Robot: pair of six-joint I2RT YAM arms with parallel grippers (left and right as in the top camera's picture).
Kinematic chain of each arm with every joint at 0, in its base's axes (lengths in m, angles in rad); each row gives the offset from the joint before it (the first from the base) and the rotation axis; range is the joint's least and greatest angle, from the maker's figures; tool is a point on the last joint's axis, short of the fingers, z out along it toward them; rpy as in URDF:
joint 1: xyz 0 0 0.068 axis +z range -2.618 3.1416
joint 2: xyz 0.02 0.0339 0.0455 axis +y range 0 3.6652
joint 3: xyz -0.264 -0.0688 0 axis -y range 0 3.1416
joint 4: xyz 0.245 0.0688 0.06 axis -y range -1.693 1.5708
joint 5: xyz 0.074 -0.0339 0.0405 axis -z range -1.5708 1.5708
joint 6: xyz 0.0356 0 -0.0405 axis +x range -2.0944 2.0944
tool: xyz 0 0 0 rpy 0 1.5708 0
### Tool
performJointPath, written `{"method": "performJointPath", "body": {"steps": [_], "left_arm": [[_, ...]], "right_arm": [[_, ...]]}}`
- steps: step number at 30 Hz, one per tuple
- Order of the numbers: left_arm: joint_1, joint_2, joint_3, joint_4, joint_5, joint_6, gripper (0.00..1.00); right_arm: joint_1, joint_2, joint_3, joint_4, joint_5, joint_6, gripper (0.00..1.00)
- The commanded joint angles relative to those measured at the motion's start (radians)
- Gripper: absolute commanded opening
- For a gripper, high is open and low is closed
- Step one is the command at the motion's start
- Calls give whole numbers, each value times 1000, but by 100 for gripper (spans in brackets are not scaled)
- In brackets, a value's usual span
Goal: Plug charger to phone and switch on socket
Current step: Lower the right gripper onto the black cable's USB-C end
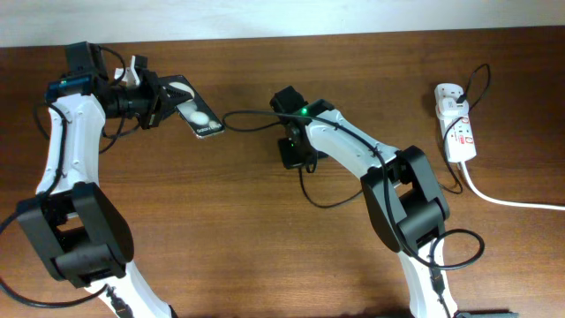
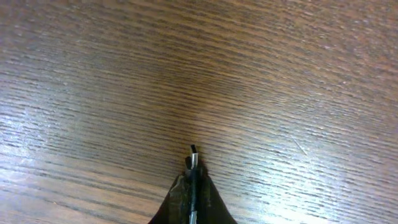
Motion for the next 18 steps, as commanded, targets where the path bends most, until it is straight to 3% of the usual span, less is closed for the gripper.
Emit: {"method": "performJointPath", "body": {"steps": [1,6,12,18], "left_arm": [[-1,-28,6,2,26,21,0],[-1,-28,6,2,29,21,0],[-2,-28,6,2,30,20,0],[-15,-28,6,2,30,21,0]], "right_arm": [[0,80,-28,27,-126,32,4],[-54,3,-23,29,-315,1,4],[-203,-225,-23,10,-758,-283,4],[-224,-389,-23,-79,-943,-488,4]]}}
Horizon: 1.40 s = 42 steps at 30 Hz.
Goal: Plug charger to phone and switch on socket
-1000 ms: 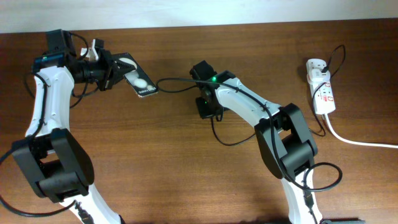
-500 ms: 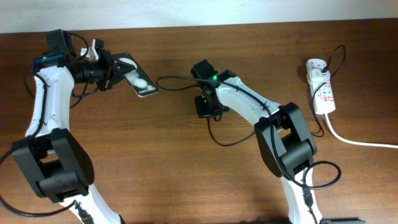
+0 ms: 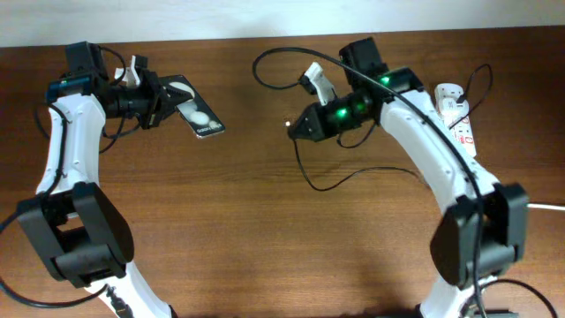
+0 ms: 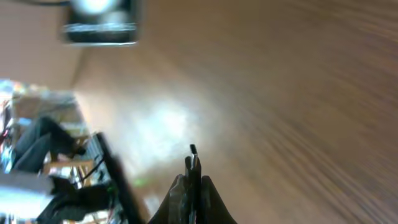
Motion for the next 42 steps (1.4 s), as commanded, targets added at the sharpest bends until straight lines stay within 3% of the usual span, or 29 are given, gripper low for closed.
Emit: {"method": "performJointPath", "body": {"steps": [1,10,17,23,28,35,42], "left_arm": [[-21,-28,6,2,31,21,0],[-107,-28,7,85,173,73,0],[-201,-28,7,292,327,73,0],[-264,-28,7,452,449,72,0],[-277,-28,7,460,450,68,0],[-327,-28,7,582,427,29,0],[-346,-28,7,837,454,-313,0]], "right_arm": [[3,-62,0,-25,-149,-108,4],[-164,-188,0,-187,-266,-204,4],[-270,-268,-11,-342,-336,-329,4],[-279,-270,-180,-303,-421,-360,4],[-327,-270,-277,-269,-436,-357,4],[-261,-270,-293,-27,-497,-167,4],[-113,-270,-293,303,-406,162,4]]}}
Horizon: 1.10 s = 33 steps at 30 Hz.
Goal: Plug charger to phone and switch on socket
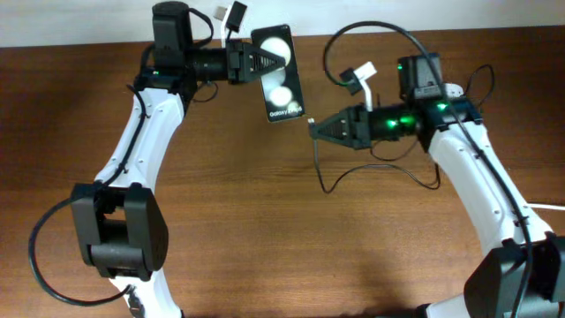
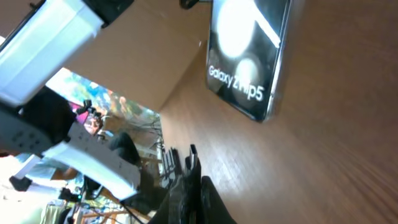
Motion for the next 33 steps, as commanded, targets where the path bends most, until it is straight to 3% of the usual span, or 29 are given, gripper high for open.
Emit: {"method": "performJointPath", "body": {"steps": [1,6,15,33], "left_arm": [[5,-28,11,92,46,-224,0],[5,-28,11,275,113,-373,0],[6,-28,11,291,152,-372,0],[7,-28,11,342,151,-366,0]], "right_arm": [[63,-16,2,82,18,130,4],[107,-14,2,148,32,168,4],[105,-7,2,237,53,248,4],[106,-6,2,233,51,297,4]]}}
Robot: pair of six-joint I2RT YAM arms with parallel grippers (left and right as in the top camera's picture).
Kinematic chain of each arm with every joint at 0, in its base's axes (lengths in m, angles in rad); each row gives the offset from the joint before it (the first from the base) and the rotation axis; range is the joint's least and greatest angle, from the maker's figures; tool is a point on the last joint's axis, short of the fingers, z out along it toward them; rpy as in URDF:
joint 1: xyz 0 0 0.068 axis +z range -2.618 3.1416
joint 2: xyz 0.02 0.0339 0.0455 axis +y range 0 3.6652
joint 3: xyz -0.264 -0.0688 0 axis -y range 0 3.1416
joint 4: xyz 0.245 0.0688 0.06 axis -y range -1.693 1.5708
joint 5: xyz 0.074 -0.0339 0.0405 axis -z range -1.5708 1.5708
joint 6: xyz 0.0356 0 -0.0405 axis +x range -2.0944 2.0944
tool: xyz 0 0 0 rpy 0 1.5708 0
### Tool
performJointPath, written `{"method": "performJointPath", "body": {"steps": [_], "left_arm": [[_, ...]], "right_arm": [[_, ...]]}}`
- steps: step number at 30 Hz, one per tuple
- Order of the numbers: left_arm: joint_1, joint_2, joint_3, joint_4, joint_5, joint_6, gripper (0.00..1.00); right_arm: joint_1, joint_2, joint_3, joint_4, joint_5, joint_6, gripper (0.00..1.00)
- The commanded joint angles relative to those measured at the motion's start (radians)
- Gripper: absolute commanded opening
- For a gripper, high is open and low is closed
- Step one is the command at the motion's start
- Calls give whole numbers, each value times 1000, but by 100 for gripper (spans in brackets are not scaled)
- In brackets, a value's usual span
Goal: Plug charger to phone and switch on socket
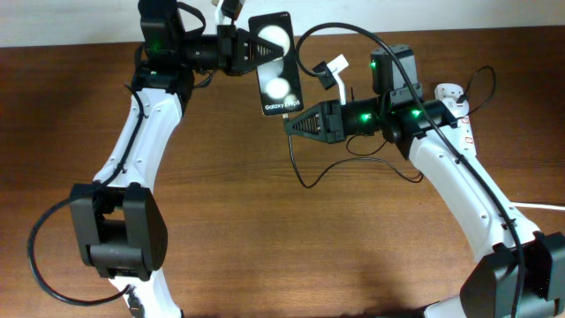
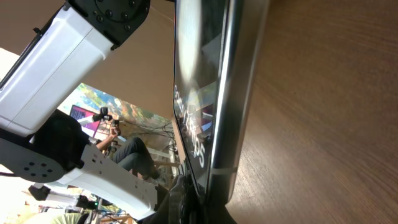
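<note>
The dark phone (image 1: pixel 275 66) hangs above the back middle of the table, screen up, with my left gripper (image 1: pixel 238 46) shut on its top end. My right gripper (image 1: pixel 291 125) is shut on the charger plug, its tip right at the phone's bottom edge. In the right wrist view the phone's (image 2: pixel 214 93) edge fills the centre and hides the plug, directly above my right gripper (image 2: pixel 189 193). Whether the plug is in the port cannot be told. The white socket strip (image 1: pixel 448 92) lies at the far right, partly behind my right arm.
The black charger cable (image 1: pixel 305 177) loops down from my right gripper onto the wooden table (image 1: pixel 265 247) and runs back toward the strip. A white mains lead (image 1: pixel 503 200) trails off the right edge. Both arms cross over the back of the table.
My right gripper has moved left and up, from a short gap away to the phone's bottom edge. The phone has shifted slightly left. It now looms much closer in the right wrist view.
At first my left gripper held the phone at the far left, and my right gripper pointed the plug down at the table's middle. Then the right arm was raised, pointing left. Later the phone was at back centre facing the plug, which now meets its bottom edge.
</note>
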Motion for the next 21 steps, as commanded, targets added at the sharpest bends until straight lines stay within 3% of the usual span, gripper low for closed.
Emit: {"method": "performJointPath", "body": {"steps": [1,14,21], "left_arm": [[0,-28,12,9,26,-3,0],[-6,-28,12,10,19,-3,0],[2,-28,12,113,19,-70,0]], "right_arm": [[3,-6,2,13,5,6,4],[2,-5,2,19,0,62,4],[-18,-5,2,8,-42,61,4]]}}
